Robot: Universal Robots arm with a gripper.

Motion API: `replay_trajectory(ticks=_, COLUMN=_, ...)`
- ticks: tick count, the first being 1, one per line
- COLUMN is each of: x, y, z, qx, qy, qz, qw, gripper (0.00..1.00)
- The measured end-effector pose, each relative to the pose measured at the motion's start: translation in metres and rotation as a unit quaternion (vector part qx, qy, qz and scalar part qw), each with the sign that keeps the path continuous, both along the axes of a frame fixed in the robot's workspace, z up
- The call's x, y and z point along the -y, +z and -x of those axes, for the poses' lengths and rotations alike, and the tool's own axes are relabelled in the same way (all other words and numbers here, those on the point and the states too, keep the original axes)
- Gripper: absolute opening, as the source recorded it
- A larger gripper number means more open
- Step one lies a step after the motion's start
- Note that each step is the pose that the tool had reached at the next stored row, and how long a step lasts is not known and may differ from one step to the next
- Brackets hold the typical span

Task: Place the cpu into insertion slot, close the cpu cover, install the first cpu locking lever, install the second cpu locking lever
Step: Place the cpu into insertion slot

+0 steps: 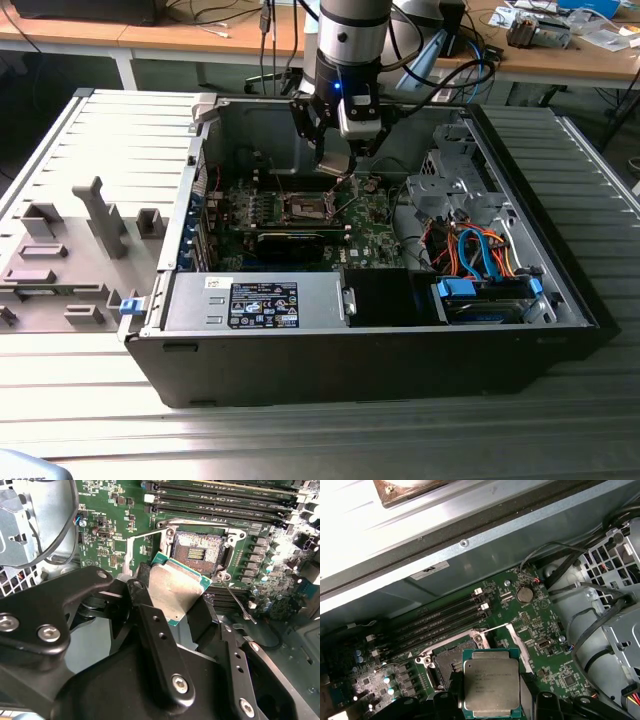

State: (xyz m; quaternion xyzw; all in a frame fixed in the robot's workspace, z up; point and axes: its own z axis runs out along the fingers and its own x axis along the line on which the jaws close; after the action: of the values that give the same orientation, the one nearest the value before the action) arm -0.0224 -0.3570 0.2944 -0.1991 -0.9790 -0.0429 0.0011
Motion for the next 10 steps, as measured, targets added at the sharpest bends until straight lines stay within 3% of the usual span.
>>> replay_trajectory(ticks=10, x=0.0003, y=0.0, z=0.0, qx=0.0, qy=-0.008, qz=0.0, qw=0.99997, gripper=0.54)
